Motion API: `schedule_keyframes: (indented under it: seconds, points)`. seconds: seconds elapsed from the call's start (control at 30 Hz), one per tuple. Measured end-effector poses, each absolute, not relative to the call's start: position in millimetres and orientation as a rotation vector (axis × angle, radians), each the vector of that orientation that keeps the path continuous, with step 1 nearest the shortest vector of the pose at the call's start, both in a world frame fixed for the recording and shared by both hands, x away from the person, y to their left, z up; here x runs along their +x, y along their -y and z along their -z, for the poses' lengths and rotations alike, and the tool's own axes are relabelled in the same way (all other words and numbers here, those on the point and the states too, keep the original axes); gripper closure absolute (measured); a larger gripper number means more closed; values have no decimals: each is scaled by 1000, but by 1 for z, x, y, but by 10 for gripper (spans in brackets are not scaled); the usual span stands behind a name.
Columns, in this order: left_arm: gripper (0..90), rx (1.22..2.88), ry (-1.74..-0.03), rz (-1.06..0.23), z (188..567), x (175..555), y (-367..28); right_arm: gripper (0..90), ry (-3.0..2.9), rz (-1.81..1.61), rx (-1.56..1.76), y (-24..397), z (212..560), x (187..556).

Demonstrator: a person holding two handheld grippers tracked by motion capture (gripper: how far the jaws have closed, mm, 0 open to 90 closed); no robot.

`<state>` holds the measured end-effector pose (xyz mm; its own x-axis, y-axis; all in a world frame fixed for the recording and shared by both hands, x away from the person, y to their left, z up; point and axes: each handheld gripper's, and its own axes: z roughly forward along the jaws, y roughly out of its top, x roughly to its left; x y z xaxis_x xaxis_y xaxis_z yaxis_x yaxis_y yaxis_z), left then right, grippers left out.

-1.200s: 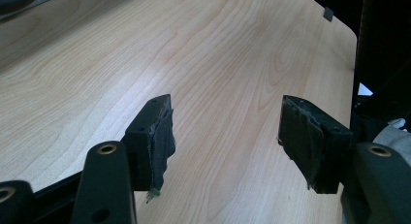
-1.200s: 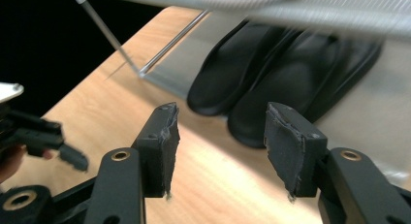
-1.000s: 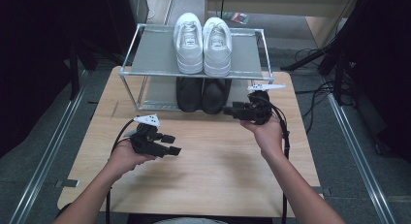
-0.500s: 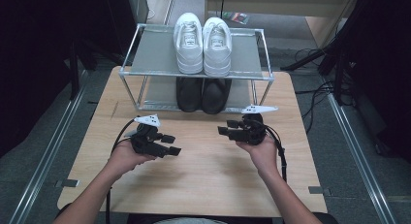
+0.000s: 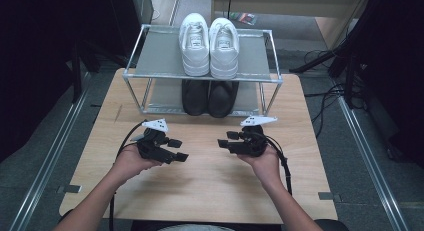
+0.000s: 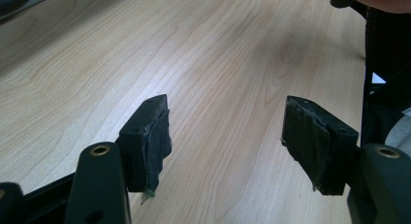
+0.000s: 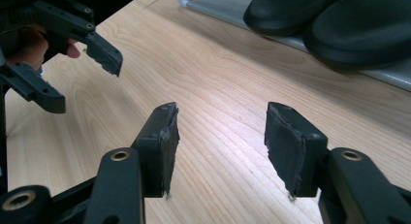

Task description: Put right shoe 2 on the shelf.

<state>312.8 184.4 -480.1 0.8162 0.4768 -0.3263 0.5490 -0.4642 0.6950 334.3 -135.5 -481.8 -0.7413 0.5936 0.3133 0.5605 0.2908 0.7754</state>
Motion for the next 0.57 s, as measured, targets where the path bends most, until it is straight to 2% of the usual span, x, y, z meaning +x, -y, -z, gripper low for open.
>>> schedule_keyframes:
  seconds: [0.57]
  points:
    - [318, 2157, -762, 96, 483, 314, -182, 433, -2502, -1453, 1062, 132, 481, 332]
